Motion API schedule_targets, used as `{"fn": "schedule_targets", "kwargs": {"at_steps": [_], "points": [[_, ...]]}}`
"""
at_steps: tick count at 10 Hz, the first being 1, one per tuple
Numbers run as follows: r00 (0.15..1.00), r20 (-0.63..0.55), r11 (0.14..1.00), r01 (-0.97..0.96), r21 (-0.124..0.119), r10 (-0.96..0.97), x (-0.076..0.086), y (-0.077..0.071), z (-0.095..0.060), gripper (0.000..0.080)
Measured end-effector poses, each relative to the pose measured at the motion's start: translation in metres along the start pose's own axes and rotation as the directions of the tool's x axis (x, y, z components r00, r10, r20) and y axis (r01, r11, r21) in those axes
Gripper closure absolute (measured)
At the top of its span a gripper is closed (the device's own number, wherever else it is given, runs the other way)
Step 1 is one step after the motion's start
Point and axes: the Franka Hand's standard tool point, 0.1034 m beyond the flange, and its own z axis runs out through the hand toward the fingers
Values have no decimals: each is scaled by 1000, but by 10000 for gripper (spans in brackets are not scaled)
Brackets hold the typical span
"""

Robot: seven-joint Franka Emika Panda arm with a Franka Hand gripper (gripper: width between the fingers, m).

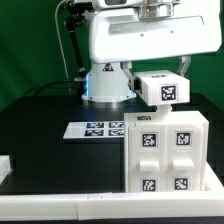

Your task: Assemble cabinet

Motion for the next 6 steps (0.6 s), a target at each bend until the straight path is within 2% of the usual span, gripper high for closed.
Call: {"fn": "schedule_targets", "kwargs": {"at_steps": [2, 6], "points": [[1000, -4, 1000, 11, 0, -11, 7, 2, 5, 233], [1000, 4, 1000, 14, 1, -14, 6, -2, 11, 233]]}}
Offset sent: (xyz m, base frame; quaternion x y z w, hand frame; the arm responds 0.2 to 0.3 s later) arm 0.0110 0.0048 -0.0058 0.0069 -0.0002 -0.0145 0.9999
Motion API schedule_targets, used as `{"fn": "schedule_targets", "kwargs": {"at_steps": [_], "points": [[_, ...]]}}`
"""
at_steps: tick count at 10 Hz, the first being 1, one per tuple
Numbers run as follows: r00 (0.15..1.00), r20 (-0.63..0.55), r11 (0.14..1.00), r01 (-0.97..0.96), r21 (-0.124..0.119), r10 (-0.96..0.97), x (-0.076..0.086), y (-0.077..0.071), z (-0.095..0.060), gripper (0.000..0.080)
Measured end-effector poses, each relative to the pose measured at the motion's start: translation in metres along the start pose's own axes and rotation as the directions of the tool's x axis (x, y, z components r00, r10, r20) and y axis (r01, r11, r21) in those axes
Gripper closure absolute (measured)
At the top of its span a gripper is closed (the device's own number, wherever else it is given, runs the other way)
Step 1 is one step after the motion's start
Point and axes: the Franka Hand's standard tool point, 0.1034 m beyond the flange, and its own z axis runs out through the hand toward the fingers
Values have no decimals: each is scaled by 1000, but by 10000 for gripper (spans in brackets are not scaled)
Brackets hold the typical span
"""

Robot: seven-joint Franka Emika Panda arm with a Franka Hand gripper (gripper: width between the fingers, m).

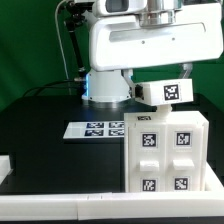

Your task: Assemble cabinet

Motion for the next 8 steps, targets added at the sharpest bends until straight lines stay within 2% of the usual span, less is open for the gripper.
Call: {"fn": "schedule_targets", "kwargs": {"at_steps": [5, 8], "points": [[1000, 30, 1000, 8, 6, -8, 8, -5, -5, 233], [999, 32, 1000, 20, 7, -20, 6, -5, -1, 233]]}}
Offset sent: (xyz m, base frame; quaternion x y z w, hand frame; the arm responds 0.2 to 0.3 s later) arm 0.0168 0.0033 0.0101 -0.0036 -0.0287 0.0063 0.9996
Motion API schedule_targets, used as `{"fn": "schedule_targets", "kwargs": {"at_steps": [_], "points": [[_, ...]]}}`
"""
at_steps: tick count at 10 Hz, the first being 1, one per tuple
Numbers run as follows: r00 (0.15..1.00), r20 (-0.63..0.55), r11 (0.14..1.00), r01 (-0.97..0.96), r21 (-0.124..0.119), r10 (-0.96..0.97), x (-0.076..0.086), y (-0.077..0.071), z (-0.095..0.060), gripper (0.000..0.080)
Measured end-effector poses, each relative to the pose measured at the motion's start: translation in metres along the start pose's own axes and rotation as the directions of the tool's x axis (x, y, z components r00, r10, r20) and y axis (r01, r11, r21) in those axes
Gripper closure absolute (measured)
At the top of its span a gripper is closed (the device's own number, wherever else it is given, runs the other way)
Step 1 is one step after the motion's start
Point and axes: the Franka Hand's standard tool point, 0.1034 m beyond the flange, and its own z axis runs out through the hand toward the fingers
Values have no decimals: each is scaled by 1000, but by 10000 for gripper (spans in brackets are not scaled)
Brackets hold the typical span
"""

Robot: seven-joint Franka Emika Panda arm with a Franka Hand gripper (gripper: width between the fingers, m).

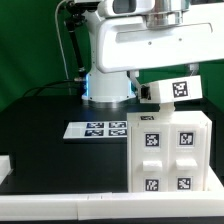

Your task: Assemble cabinet

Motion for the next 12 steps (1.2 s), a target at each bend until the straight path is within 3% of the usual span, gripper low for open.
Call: {"fn": "schedule_targets", "kwargs": {"at_steps": [3, 5, 12], "points": [[999, 26, 1000, 24, 4, -24, 2, 3, 2, 233], [998, 44, 999, 52, 10, -53, 8, 9, 11, 233], [998, 18, 998, 56, 4, -56, 9, 5, 14, 233]]}}
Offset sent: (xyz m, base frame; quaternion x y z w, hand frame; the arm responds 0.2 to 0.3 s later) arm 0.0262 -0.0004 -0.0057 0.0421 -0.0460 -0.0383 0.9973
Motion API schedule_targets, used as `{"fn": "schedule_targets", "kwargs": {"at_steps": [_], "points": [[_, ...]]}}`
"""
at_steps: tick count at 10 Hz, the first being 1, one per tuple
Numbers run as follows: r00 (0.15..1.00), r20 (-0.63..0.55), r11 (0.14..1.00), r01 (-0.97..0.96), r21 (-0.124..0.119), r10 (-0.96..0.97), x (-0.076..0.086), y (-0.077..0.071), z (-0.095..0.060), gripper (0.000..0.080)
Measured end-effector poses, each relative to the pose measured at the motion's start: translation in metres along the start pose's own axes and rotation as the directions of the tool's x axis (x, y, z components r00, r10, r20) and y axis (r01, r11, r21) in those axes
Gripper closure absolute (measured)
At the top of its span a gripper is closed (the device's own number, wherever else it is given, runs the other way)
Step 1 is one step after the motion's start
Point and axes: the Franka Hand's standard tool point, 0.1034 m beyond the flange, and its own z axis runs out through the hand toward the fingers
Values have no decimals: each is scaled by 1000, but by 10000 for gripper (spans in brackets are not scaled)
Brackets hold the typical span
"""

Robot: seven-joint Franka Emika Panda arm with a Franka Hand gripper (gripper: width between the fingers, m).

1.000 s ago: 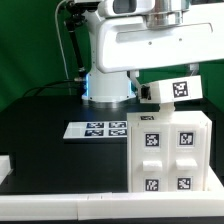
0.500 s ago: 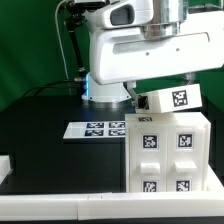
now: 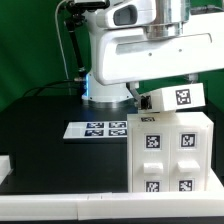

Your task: Assemble cabinet

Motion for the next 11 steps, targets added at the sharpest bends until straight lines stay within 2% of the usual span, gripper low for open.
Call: {"fn": "schedule_targets", "kwargs": {"at_steps": [1, 3, 4, 6, 7, 8, 9, 11], "points": [[1000, 0, 1000, 0, 0, 0, 0, 0, 0, 233], [1000, 0, 1000, 0, 0, 0, 0, 0, 0, 41], [1000, 0, 1000, 0, 0, 0, 0, 1, 0, 12], [999, -50, 1000, 11, -8, -11, 5, 8, -15, 3], [993, -121, 1000, 11, -25, -14, 7, 8, -24, 2], [982, -189, 999, 21, -43, -29, 2, 6, -27, 2], [971, -225, 996, 66, -58, -78, -3, 8, -27, 2], [966, -243, 995, 78, -60, -91, -5, 9, -23, 2]]}}
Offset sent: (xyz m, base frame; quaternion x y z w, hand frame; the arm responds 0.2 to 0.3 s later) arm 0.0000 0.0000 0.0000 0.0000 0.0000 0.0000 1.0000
